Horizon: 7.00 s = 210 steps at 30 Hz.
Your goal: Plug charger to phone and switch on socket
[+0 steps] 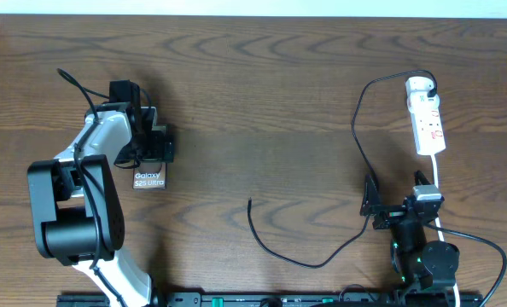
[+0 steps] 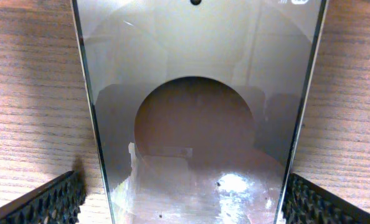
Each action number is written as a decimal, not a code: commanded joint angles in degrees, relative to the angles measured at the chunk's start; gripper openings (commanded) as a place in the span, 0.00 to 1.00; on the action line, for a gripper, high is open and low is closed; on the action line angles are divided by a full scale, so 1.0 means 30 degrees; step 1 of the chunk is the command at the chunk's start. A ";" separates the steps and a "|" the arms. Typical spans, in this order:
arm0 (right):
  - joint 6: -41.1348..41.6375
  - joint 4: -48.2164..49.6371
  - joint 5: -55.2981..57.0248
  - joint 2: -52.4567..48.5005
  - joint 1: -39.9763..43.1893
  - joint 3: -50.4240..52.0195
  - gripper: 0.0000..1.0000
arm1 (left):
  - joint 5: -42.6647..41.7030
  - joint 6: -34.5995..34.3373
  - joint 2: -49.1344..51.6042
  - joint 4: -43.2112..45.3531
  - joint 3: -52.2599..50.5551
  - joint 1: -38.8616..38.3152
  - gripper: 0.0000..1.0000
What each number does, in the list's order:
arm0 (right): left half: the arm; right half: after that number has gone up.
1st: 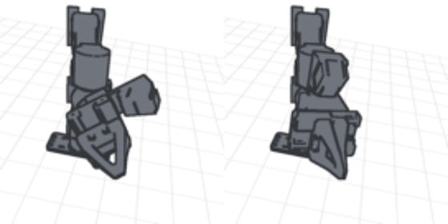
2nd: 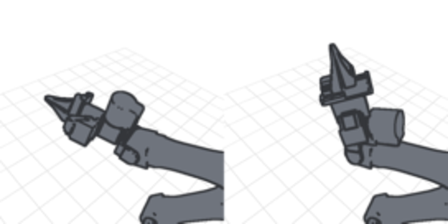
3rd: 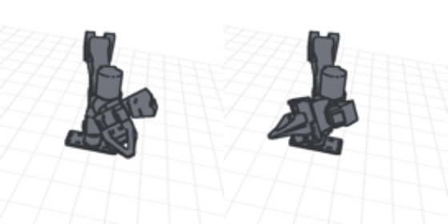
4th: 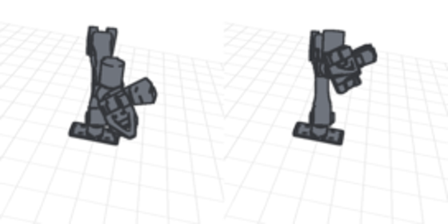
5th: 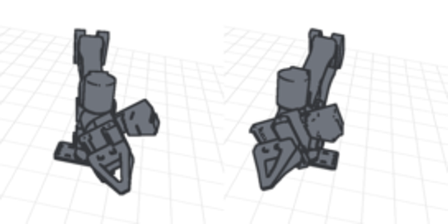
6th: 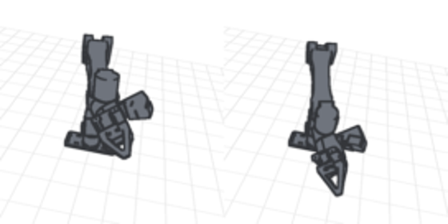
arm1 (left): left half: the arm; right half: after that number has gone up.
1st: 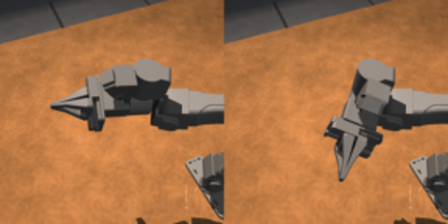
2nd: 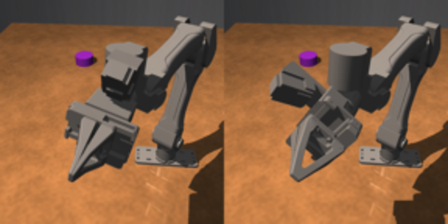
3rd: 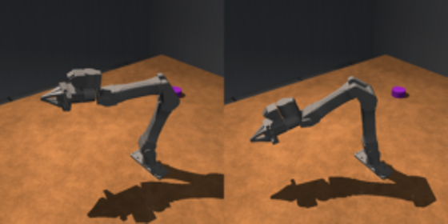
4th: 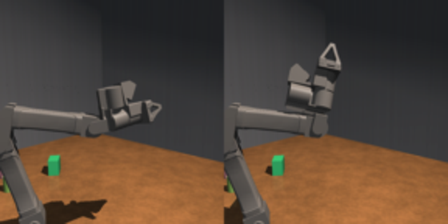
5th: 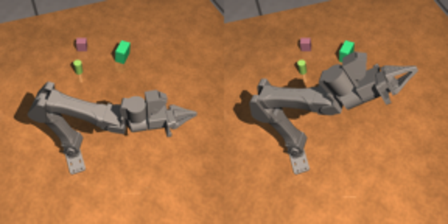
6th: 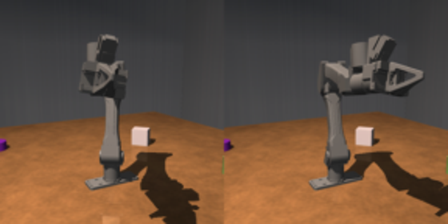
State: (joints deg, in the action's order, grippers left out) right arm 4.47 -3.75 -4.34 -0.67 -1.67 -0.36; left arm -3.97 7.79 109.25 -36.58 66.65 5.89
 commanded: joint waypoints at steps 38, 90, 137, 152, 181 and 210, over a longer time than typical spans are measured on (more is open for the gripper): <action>-0.0233 -0.0087 -0.0160 0.0117 0.0080 0.0015 0.99 | -0.0248 0.0255 0.0342 0.0087 -0.0576 0.0066 0.08; -0.0233 -0.0087 -0.0160 0.0117 0.0080 0.0015 0.99 | -0.4255 -0.5901 -0.8014 -0.0270 0.1530 0.0073 0.07; -0.0233 -0.0087 -0.0160 0.0117 0.0080 0.0015 0.99 | -2.3525 -3.1328 -0.8357 0.2040 0.1523 0.2033 0.07; -0.0233 -0.0087 -0.0160 0.0117 0.0080 0.0015 0.99 | -1.5220 -2.6906 -0.8357 -0.0226 0.1486 0.1916 0.07; 0.0998 0.1071 -0.0976 0.0117 0.0073 0.0015 0.99 | -0.8830 -2.6301 -0.8335 -0.4568 0.0597 0.1923 0.07; 1.0302 0.7366 -2.4472 -2.7073 -0.0459 -1.9234 0.99 | -0.7898 -2.6476 -0.8335 -0.3643 0.0597 0.1151 0.07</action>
State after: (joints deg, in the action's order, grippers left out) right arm 26.55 15.38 -69.32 -75.72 -1.96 -56.29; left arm -27.90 -71.96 84.75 -47.57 68.58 9.37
